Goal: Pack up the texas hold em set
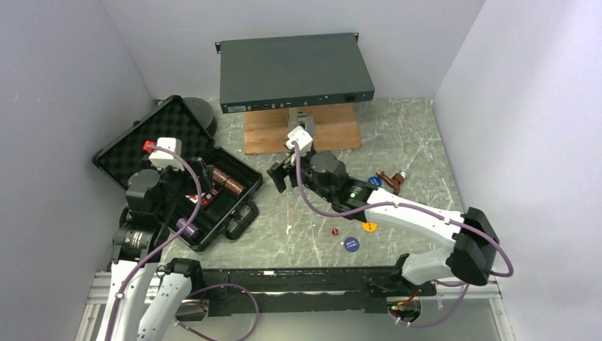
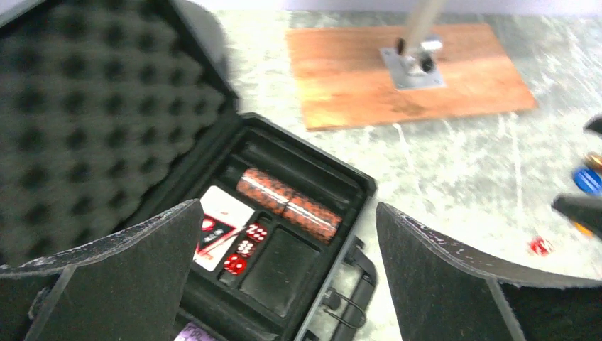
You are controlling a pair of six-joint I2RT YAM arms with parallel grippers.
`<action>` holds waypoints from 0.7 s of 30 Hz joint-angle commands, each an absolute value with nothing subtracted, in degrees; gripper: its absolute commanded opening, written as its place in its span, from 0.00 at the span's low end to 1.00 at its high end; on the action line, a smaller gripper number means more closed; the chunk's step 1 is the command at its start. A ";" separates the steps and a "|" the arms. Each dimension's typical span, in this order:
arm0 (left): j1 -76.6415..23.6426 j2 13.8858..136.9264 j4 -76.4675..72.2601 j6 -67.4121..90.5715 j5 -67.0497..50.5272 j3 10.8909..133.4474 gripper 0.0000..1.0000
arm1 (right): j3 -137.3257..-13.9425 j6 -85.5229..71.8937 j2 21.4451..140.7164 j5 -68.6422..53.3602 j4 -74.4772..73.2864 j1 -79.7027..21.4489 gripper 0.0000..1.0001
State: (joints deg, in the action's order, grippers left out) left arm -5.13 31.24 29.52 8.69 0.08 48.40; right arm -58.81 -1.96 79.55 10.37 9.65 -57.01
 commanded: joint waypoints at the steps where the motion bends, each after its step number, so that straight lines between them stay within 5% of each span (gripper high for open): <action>1: -11.62 33.23 27.55 6.72 -4.43 48.78 0.98 | -54.35 -0.53 72.41 17.29 13.48 -56.96 0.91; 4: -16.41 34.76 28.65 6.65 -3.25 49.36 0.97 | -52.86 -0.53 69.50 22.52 13.31 -56.47 1.00; 21: -41.29 43.71 29.12 16.72 4.52 46.32 0.92 | -42.58 -4.38 52.97 31.41 18.98 -44.40 1.00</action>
State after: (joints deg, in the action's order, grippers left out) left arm -36.16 40.32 31.09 12.69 1.43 47.35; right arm -44.47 -4.10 55.75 28.64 12.53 -45.17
